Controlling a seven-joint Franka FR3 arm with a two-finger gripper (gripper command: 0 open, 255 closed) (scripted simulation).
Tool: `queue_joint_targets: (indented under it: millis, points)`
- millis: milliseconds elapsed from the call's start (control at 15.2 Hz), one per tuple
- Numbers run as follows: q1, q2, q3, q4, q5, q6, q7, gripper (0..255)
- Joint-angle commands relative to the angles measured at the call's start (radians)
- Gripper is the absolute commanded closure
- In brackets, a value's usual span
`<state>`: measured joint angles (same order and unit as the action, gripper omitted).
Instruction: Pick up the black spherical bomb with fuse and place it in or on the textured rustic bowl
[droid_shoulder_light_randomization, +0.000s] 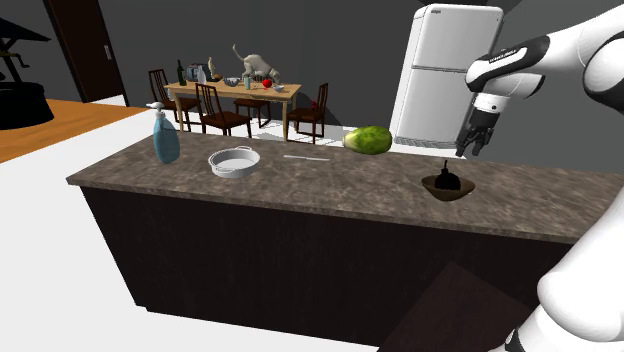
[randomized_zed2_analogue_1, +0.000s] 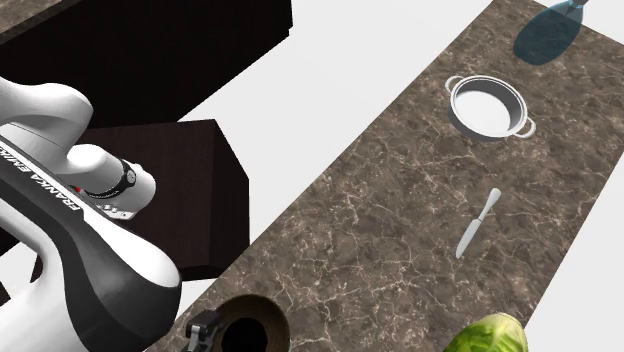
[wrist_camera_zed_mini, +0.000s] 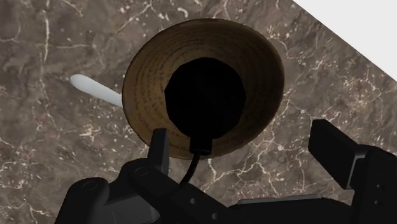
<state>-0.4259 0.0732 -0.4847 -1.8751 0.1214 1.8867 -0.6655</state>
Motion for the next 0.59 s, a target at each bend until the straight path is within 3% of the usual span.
queue_joint_targets:
  millis: [0, 528]
  points:
    - [0.000, -0.008, -0.001, 0.050, -0.006, -0.057, 0.006, 0]
    - [-0.002, -0.009, -0.002, 0.075, -0.007, -0.083, 0.007, 0]
